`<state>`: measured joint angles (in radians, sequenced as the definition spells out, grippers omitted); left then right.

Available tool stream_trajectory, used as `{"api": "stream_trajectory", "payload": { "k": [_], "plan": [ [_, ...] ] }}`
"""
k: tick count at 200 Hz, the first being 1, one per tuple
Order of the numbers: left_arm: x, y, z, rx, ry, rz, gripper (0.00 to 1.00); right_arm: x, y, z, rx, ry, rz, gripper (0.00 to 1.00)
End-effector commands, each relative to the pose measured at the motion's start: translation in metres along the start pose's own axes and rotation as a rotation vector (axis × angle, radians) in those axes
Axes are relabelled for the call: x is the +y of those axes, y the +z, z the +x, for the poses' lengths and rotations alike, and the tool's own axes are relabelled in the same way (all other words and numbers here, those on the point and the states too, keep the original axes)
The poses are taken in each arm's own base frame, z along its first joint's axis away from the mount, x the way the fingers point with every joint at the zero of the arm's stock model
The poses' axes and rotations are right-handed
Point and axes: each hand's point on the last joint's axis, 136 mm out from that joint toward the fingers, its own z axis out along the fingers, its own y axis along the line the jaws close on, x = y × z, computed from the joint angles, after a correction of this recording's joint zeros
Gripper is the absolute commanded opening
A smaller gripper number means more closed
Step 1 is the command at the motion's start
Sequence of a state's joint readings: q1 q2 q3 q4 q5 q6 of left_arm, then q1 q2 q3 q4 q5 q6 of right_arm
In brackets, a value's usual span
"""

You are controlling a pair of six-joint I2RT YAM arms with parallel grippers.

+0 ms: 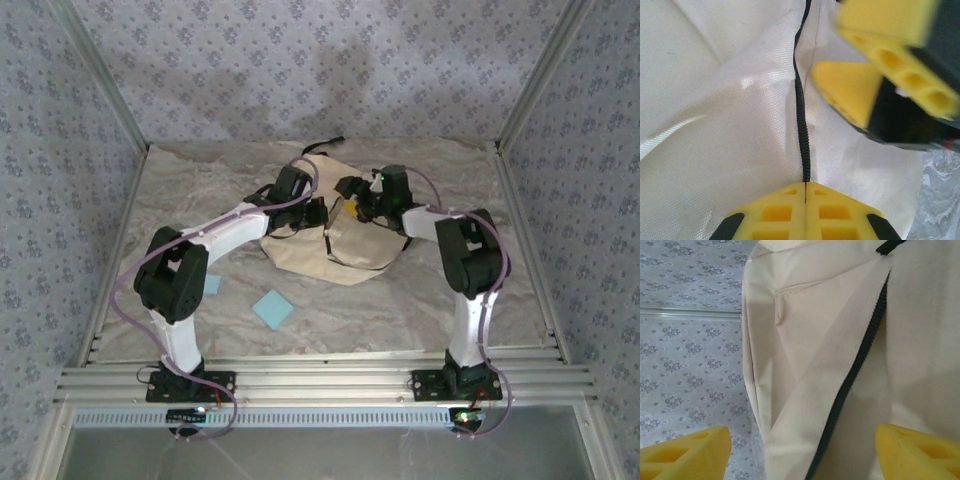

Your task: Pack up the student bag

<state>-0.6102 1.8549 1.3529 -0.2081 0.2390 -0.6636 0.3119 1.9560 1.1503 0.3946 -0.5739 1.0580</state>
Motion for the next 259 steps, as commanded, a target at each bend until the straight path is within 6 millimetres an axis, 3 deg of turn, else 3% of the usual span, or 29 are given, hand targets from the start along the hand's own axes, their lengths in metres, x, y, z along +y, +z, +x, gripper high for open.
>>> {"api": "stream_trajectory", "payload": {
  "k": [1, 12, 19, 27, 36, 57, 78, 107, 140, 167, 207, 210, 216, 232, 259],
  "plan": [
    [-0.009, -0.009, -0.013, -0.033, 0.018, 0.022, 0.0, 0.018, -0.03, 0.016, 0.042, -0.103, 0.017, 0.78],
    [-0.009, -0.01, -0.013, -0.033, 0.016, 0.022, 0.09, 0.018, -0.04, 0.027, 0.068, -0.122, 0.036, 0.78],
    [-0.009, -0.011, -0.013, -0.029, 0.011, 0.022, 0.24, 0.018, -0.046, 0.034, 0.086, -0.136, 0.046, 0.78],
    [-0.009, -0.014, -0.012, -0.025, 0.0, 0.024, 0.47, 0.017, -0.053, 0.045, 0.11, -0.153, 0.066, 0.78],
    [-0.009, -0.019, -0.011, -0.022, -0.013, 0.025, 0.62, 0.017, -0.059, 0.058, 0.139, -0.179, 0.089, 0.77],
    [-0.004, -0.041, -0.008, -0.034, -0.026, 0.006, 0.78, 0.017, -0.074, 0.092, 0.207, -0.271, 0.167, 0.77],
    [0.014, -0.07, 0.002, -0.037, -0.046, -0.043, 0.8, 0.019, -0.085, 0.129, 0.281, -0.372, 0.228, 0.76],
    [0.049, -0.11, 0.031, -0.031, -0.099, -0.141, 0.8, 0.026, -0.085, 0.183, 0.397, -0.473, 0.236, 0.75],
    [0.095, -0.142, 0.075, -0.01, -0.195, -0.241, 0.75, 0.026, -0.063, 0.236, 0.473, -0.516, 0.232, 0.71],
    [0.12, -0.156, 0.113, 0.017, -0.272, -0.275, 0.65, 0.022, -0.039, 0.273, 0.539, -0.573, 0.24, 0.7],
    [0.14, -0.159, 0.167, 0.086, -0.388, -0.268, 0.56, 0.002, -0.01, 0.301, 0.612, -0.692, 0.334, 0.68],
    [0.142, -0.158, 0.17, 0.09, -0.399, -0.268, 0.55, 0.013, -0.005, 0.3, 0.601, -0.704, 0.317, 0.67],
    [0.145, -0.157, 0.177, 0.101, -0.42, -0.267, 0.53, 0.013, -0.001, 0.303, 0.608, -0.72, 0.32, 0.64],
    [0.152, -0.151, 0.188, 0.101, -0.461, -0.262, 0.36, 0.013, 0.008, 0.306, 0.601, -0.762, 0.338, 0.54],
    [0.158, -0.145, 0.195, 0.071, -0.526, -0.24, 0.04, 0.006, 0.019, 0.305, 0.592, -0.79, 0.381, 0.52]
  ]
}}
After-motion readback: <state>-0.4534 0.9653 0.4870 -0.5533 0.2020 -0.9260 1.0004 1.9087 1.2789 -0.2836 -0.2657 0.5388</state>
